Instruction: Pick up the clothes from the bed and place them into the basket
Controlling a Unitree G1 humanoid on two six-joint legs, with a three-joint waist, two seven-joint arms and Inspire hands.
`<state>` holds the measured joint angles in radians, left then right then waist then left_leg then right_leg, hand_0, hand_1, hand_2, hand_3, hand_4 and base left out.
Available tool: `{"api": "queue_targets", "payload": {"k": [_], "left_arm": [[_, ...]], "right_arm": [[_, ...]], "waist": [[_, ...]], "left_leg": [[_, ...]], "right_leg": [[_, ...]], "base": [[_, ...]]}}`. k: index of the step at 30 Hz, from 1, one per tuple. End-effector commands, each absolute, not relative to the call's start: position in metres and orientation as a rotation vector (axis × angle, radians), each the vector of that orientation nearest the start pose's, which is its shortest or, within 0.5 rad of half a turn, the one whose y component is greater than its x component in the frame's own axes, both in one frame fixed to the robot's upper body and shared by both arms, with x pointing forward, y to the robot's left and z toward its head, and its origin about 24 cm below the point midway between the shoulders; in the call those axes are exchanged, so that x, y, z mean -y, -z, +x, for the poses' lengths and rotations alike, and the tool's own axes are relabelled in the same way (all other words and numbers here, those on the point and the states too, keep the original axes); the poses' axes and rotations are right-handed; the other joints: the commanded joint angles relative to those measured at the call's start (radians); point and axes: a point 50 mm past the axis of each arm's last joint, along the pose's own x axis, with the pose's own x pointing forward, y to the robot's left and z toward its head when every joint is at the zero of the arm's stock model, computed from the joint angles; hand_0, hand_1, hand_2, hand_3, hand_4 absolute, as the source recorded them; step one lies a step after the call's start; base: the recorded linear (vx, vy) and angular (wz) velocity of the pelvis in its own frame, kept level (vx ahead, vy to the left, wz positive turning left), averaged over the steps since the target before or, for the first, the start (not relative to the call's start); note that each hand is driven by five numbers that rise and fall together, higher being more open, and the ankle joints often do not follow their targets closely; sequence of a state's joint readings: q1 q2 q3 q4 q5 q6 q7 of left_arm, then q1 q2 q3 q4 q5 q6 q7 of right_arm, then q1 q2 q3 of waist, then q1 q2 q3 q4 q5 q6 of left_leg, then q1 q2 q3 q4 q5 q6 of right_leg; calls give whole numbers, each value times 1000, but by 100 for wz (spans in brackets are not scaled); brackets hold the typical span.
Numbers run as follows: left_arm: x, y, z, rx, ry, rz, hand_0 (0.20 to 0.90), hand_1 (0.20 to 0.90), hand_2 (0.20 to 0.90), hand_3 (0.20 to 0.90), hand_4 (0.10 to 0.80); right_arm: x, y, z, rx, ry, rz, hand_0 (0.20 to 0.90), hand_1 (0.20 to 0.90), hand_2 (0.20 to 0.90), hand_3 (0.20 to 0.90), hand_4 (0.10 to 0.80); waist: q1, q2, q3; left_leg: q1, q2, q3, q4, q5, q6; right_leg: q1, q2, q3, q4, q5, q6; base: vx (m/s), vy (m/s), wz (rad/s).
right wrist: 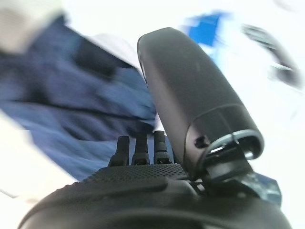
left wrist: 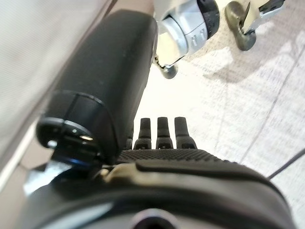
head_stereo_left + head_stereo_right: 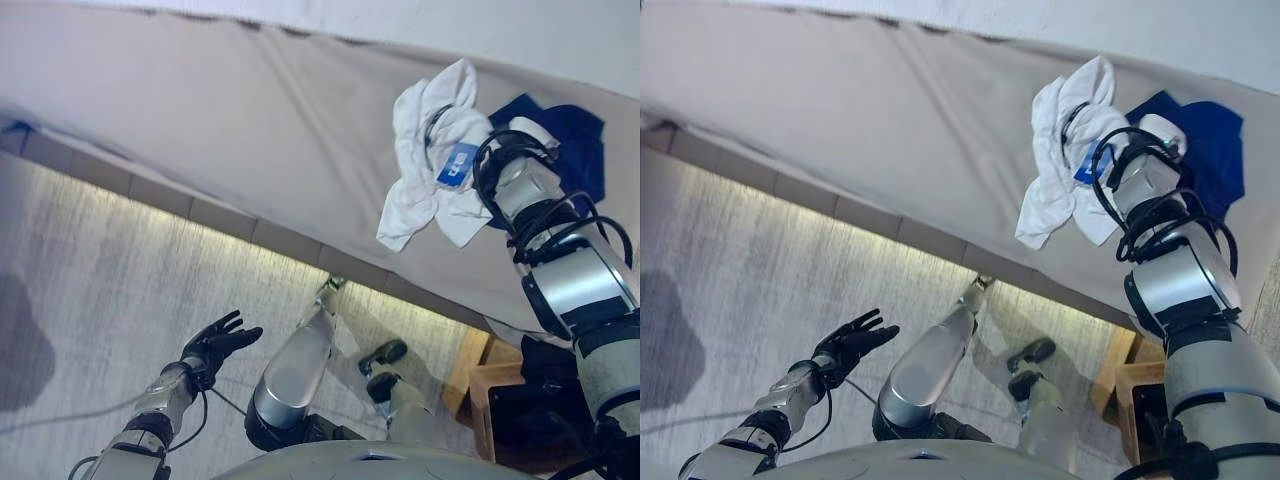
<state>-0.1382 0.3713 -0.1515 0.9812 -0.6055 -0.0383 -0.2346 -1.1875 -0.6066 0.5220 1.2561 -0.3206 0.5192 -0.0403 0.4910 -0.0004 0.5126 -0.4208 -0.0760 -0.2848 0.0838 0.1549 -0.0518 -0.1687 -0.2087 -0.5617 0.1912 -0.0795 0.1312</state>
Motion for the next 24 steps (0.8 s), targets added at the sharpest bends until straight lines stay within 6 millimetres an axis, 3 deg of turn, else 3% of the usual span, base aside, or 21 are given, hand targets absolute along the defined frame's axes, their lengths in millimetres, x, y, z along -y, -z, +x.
{"api": "queue_targets", "payload": {"k": [1,4,8,9,10,13,18,21,24], "left_arm": [[-267,100,184,-709,-74,-202,900,900,900,900,800],[-262,98,188,-700,-60,-202,900,900,900,900,800],[-257,96,193,-699,-45,-198,900,900,900,900,800],[-257,96,194,-700,-41,-194,900,900,900,900,800],[-256,96,195,-701,-36,-191,900,900,900,900,800],[-254,96,196,-702,-22,-180,900,900,900,900,800],[-253,99,191,-695,-31,-186,900,900,900,900,800],[-252,104,183,-698,-67,-212,900,900,900,900,800],[-252,109,176,-706,-102,-228,900,900,900,900,800]], "right_arm": [[346,-211,364,-747,768,-1271,900,900,900,900,800],[360,-204,349,-904,804,-1290,900,900,900,900,800],[358,-206,355,-774,824,-1321,900,900,900,900,800],[353,-209,361,-710,808,-1338,698,698,698,664,564],[344,-214,368,-637,793,-1333,300,300,300,200,100],[328,-225,380,-467,789,-1343,300,300,300,200,100],[265,-270,405,93,686,-1090,300,300,300,200,100],[218,-302,400,414,543,-903,300,300,300,200,100],[195,-321,382,644,444,-728,300,300,300,200,100]], "waist": [[16,-3,7],[19,-4,7],[10,-3,7],[7,-4,7],[4,-4,7],[0,-3,7],[-32,-6,7],[-69,-11,7],[-98,-17,7]], "left_leg": [[-21,6,96,3,-96,77],[-57,8,89,0,-84,77],[-80,10,85,-1,-81,75],[-85,10,86,1,-83,76],[-87,13,88,2,-84,74],[-80,18,91,0,-88,71],[-20,41,107,-34,-95,59],[48,58,130,-63,-100,49],[108,64,151,-76,-111,48]], "right_leg": [[-80,-23,-17,140,-15,-47],[-108,-17,-24,147,-19,-45],[-136,-16,-22,152,-15,-41],[-144,-16,-19,154,-15,-41],[-149,-13,-18,153,-15,-39],[-150,-10,-13,152,-14,-36],[-124,3,23,135,-18,-34],[-83,11,59,121,-31,-36],[-43,14,93,113,-38,-38]], "base": [[-7,-28,28],[-1,-37,13],[-8,-25,4],[-24,-33,0],[-15,-36,-2],[4,-46,-5],[-8,-10,-9],[10,43,-26],[37,31,-29]]}}
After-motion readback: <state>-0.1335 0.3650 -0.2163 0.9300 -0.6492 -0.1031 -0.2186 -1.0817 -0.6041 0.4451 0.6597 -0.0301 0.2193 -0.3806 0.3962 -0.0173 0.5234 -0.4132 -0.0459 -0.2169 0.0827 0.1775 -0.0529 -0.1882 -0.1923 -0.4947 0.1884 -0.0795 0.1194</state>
